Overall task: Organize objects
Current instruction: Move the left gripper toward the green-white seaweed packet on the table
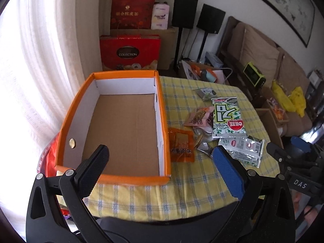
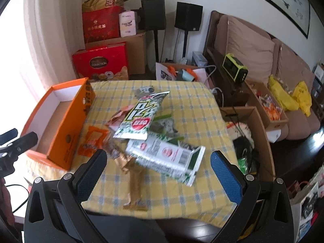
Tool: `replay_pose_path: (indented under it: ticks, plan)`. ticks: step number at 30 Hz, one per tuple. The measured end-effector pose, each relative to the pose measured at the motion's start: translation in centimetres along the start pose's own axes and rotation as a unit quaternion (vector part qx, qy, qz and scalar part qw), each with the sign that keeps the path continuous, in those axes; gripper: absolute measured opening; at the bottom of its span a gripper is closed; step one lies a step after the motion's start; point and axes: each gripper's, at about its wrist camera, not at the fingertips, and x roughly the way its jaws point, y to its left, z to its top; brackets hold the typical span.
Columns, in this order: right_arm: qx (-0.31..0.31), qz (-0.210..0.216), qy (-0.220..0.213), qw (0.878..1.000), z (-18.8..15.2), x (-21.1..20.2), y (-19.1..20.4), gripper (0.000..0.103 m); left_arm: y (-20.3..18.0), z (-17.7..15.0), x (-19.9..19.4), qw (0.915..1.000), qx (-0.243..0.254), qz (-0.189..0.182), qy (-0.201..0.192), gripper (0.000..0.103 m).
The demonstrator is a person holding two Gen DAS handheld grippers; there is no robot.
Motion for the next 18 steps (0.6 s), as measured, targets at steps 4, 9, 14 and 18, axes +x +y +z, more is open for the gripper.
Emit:
replay_pose_path:
  ticks: [4, 9, 14, 18]
  plan:
    - [-0.001, 0.006, -0.008, 1.000, 0.9, 1.3, -0.8, 0.103, -0.5, 0.7, 1.7, 0.9997, 0.000, -0.018, 0.017, 0.097]
    - [-0.003, 0.012, -0.016, 1.000, 2.5, 2.6, -1.6, 0.103, -1.3, 1.5, 3.3, 0.9993, 0.006, -0.023, 0.027, 0.097]
    - [0.005, 0.040, -0.009, 0.999, 4.0, 4.2, -2.1, 0.102, -2.5, 3.0, 4.5, 0.9987, 0.016, -0.031, 0.037, 0.097]
    - [0.014, 0.033, 0.004, 0.999, 4.8, 5.2, -2.8, 0.101, -4.4, 4.6, 5.6, 0.9974, 0.032, -0.044, 0.048, 0.097]
